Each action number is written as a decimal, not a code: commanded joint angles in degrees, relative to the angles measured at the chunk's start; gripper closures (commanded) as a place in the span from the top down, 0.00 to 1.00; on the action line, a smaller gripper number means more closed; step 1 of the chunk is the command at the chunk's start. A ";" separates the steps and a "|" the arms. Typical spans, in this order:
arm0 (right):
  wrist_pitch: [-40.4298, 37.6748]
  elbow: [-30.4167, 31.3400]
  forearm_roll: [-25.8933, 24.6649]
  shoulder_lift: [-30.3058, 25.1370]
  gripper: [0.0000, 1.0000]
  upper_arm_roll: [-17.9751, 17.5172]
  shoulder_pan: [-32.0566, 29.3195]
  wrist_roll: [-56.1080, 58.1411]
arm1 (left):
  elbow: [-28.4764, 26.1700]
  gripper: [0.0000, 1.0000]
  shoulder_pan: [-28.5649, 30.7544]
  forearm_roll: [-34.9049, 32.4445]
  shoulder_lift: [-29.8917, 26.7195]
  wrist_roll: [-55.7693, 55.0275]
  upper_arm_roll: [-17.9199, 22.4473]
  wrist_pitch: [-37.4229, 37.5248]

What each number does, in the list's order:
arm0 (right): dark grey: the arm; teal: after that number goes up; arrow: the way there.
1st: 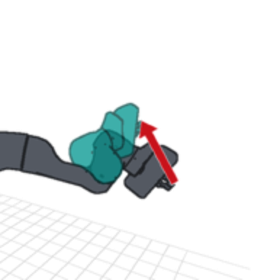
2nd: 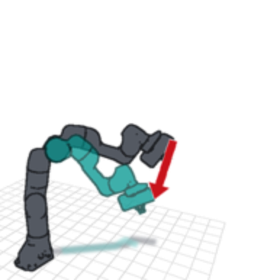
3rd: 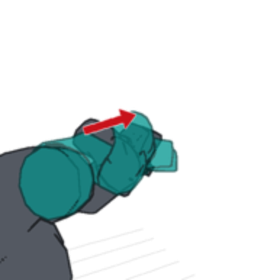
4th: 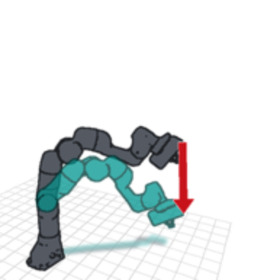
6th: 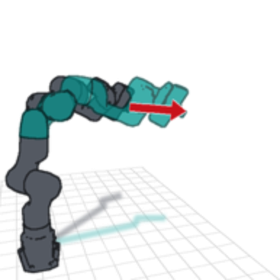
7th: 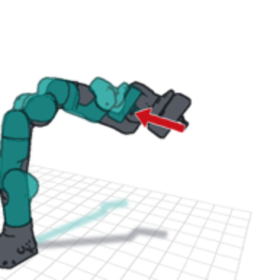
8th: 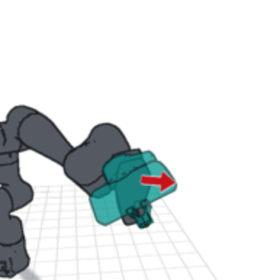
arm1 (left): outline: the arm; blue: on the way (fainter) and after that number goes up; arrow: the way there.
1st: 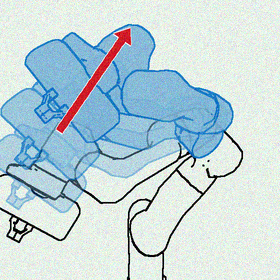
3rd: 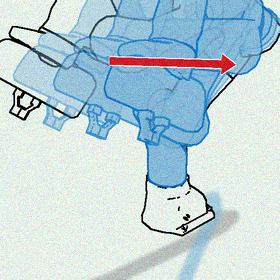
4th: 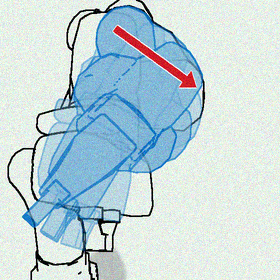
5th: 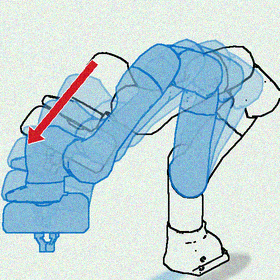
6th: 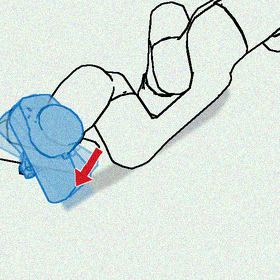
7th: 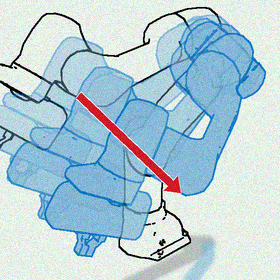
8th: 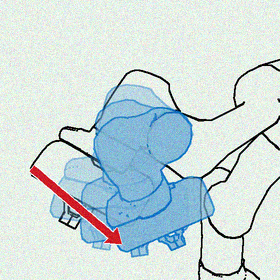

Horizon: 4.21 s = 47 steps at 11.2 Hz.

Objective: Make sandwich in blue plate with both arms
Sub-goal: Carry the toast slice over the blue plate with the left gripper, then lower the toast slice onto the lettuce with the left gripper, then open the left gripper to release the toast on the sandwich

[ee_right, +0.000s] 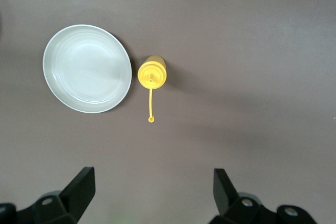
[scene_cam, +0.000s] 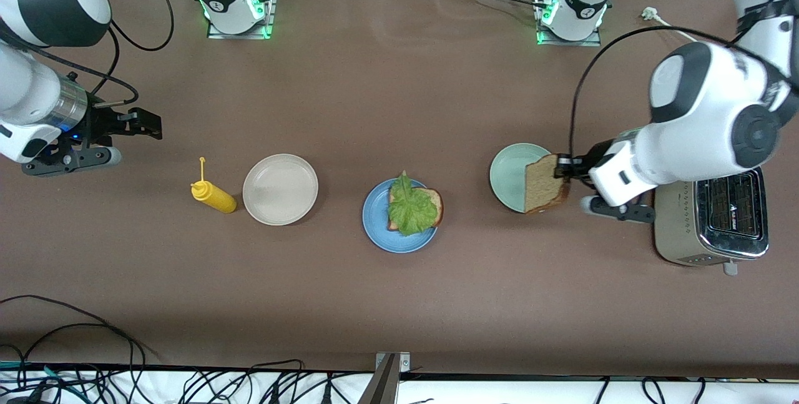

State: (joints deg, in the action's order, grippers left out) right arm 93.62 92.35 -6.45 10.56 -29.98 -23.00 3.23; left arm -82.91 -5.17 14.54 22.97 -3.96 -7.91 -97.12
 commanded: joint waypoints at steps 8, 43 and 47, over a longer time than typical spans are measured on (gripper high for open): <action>-2.56 -4.11 6.18 0.78 1.00 36.75 30.39 5.83 | 7.93 0.00 0.16 1.72 13.05 -23.28 -17.03 -10.61; 7.63 -7.62 8.82 0.16 1.00 39.65 29.77 5.65 | 7.50 1.00 -0.89 -9.50 10.45 -9.22 -12.66 -10.74; 7.20 -7.62 8.91 0.16 1.00 39.65 29.77 5.56 | 7.58 1.00 -0.98 -14.01 3.41 -9.14 -8.54 -1.25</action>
State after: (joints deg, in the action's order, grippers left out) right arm 101.42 85.36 1.75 10.87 9.52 6.82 8.72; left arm -74.43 -5.76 2.12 31.26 -13.07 -19.87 -102.82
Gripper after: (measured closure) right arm 0.000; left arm 0.000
